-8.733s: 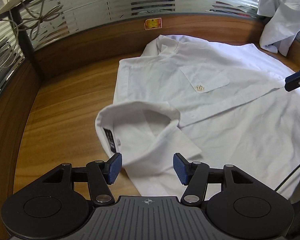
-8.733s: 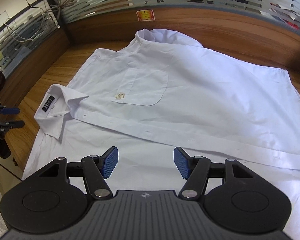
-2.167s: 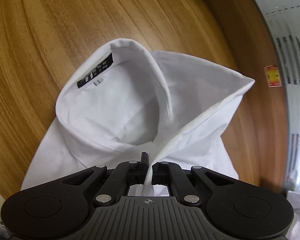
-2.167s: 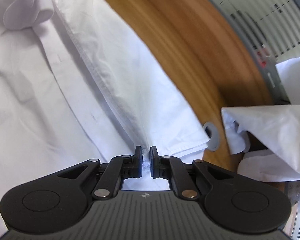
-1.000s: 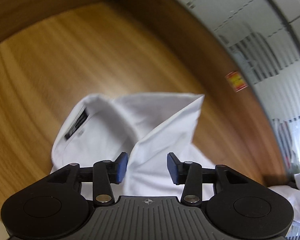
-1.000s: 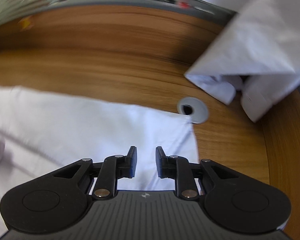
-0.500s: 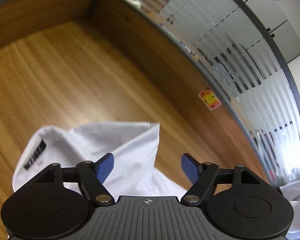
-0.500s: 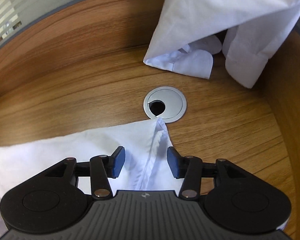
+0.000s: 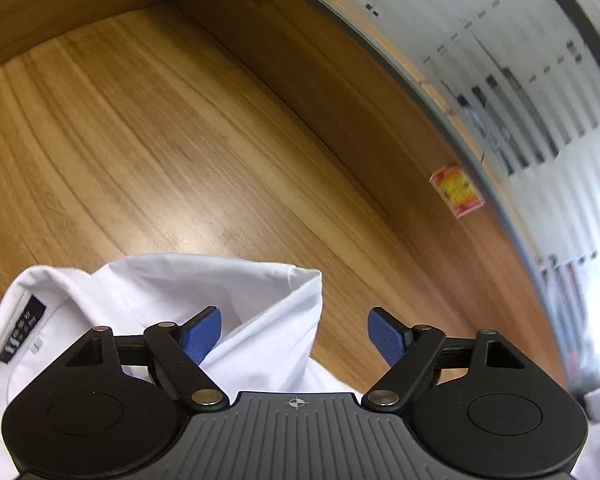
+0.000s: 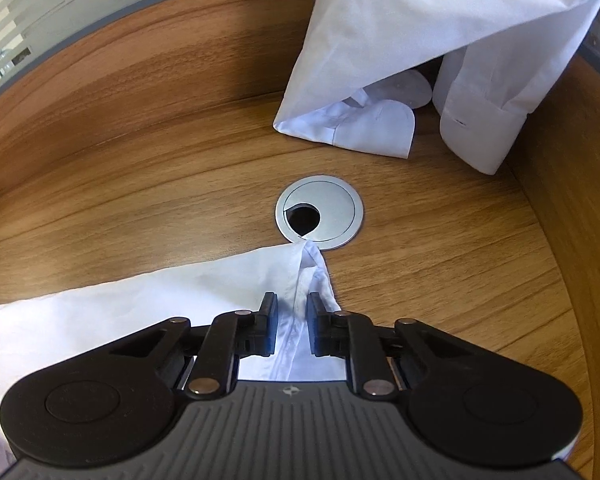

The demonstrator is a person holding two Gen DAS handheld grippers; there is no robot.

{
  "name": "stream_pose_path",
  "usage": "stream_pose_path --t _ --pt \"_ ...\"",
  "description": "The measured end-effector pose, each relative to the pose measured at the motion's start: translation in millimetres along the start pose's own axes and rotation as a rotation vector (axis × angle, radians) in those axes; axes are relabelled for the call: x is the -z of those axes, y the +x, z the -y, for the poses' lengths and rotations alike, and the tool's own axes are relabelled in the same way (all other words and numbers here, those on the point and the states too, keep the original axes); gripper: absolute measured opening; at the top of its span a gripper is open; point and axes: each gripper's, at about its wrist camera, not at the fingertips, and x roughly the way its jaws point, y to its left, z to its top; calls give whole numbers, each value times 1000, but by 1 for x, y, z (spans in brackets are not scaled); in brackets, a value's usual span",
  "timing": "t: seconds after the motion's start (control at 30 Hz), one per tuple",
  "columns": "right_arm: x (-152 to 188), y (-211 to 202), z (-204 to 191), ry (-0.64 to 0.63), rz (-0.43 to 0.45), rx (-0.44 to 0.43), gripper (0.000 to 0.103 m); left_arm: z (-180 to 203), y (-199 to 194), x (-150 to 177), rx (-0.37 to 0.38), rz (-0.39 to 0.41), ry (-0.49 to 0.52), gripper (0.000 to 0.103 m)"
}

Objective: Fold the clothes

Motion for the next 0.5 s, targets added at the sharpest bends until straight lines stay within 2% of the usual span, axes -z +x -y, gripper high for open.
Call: stream_pose_path --t 0.03,0.07,0.1,0.27,0.33,0.43,0.5 --pt "0 0 -1 -8 2 11 17 3 2 2 -17 3 28 46" --pt "1 0 -2 -15 4 22 14 5 3 3 -31 1 48 33" --pt "1 0 -3 -23 6 32 13 6 3 5 -44 -2 67 10" --pt "3 -2 -10 -59 21 72 12 -20 -16 8 -63 20 -52 6" --pt "3 -2 -11 -73 23 77 12 -39 -22 11 -64 -13 -112 6" --pt "2 -3 -13 -99 17 88 12 -69 -23 18 -116 -37 -180 7" --pt "1 -3 -15 -117 12 98 12 -91 -18 23 -89 -61 -261 10"
